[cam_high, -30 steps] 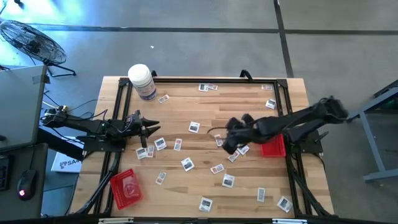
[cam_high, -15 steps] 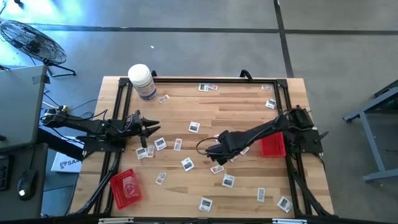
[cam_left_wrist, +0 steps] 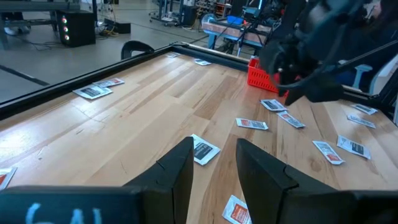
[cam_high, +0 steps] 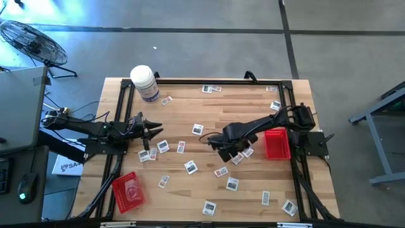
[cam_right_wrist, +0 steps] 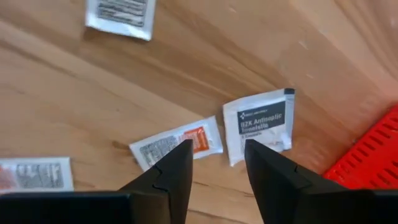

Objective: Pick & Place First Aid Supplies
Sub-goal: Put the towelette pack into the right red bin

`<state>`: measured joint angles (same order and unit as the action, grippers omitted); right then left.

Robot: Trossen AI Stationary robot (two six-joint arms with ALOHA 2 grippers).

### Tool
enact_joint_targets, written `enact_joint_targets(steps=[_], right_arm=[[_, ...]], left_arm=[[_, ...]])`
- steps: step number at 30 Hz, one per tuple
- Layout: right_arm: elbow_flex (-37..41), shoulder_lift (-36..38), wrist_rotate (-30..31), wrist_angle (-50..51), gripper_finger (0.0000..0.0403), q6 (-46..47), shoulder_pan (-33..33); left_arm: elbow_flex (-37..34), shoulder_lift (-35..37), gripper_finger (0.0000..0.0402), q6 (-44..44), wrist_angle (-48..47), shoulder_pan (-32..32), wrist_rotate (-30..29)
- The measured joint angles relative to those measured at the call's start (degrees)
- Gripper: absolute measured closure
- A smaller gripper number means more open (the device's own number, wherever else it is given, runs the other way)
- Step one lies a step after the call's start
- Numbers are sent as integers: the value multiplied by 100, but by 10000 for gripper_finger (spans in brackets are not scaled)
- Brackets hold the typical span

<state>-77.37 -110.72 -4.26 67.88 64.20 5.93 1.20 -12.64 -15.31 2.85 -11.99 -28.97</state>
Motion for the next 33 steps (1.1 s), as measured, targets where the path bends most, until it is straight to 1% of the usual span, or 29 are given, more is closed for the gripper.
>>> enact_joint_targets(steps=[5, 11, 28, 33], right_arm=[[424, 0, -214, -420, 259, -8, -104], [778, -4, -226, -703, 270, -17, -118], [818, 2, -165, -990, 281, -127, -384], [818, 4, -388, -1269, 286, -130, -423]], left_arm=[[0, 2, 283, 2, 0, -2, 0], [2, 0, 283, 0, 0, -2, 0], [1, 2, 283, 1, 1, -1, 1], [0, 1, 283, 2, 1, -1, 1]])
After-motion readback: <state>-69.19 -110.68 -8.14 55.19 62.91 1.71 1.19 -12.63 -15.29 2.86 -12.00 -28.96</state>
